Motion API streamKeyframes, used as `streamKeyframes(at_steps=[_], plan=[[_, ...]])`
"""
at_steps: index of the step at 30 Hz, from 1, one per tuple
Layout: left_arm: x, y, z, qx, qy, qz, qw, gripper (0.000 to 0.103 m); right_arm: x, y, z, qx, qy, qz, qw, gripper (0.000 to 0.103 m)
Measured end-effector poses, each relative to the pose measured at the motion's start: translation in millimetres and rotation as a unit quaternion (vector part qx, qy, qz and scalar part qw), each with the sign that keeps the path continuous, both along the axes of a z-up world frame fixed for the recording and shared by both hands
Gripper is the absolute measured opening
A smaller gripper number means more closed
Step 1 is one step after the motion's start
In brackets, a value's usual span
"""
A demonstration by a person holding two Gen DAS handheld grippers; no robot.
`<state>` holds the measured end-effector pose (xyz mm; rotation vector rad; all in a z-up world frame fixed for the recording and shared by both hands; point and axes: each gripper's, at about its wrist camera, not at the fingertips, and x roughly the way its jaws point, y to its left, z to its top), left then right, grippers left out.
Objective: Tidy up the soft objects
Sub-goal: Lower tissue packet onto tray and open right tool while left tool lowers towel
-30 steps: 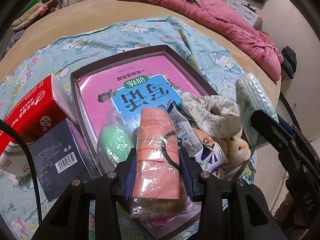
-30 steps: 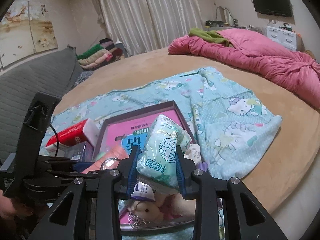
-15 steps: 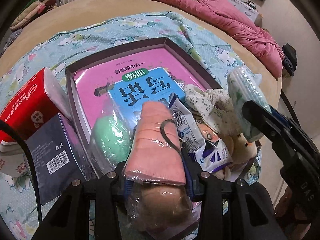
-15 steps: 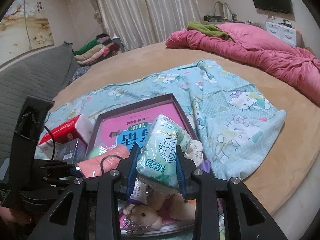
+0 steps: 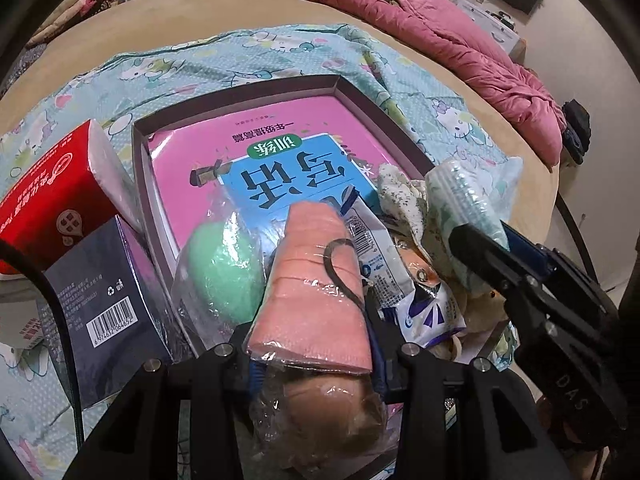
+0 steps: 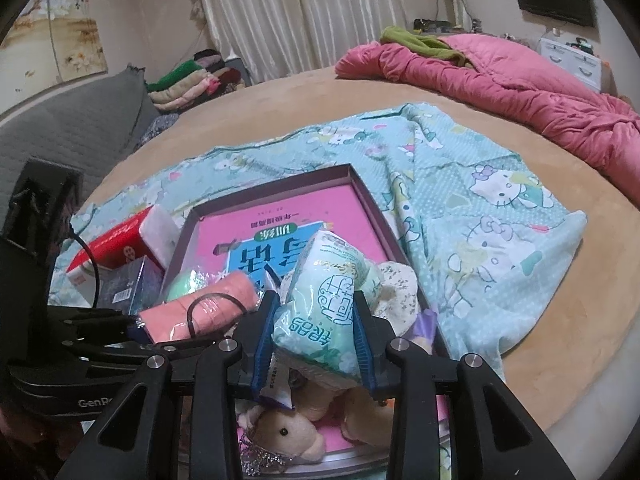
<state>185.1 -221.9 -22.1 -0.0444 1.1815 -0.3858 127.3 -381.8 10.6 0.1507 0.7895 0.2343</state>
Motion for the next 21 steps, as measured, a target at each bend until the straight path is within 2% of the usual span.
streamKeyframes(at_steps=[8,10,21], plan=[[-0.7,0.4,0.7,0.000,-0.003,-0.001,1.0000,0.042,-1.0,-7.4,-3.1,0.050,0.003,0.005,0.999,0.046],[-1.3,0.5,1.4,0.000,-0.004,-0.001,1.0000,0.042,-2.1,-9.6,-2.9,0.068,0.001,0.008,0.998,0.051],[-4.8,-0.6,9.9,0.008,-0.012,-0.004,0.9999,0.043,-10.8,-6.6,9.7,0.078,-0.029,0.018,0.996,0.063]])
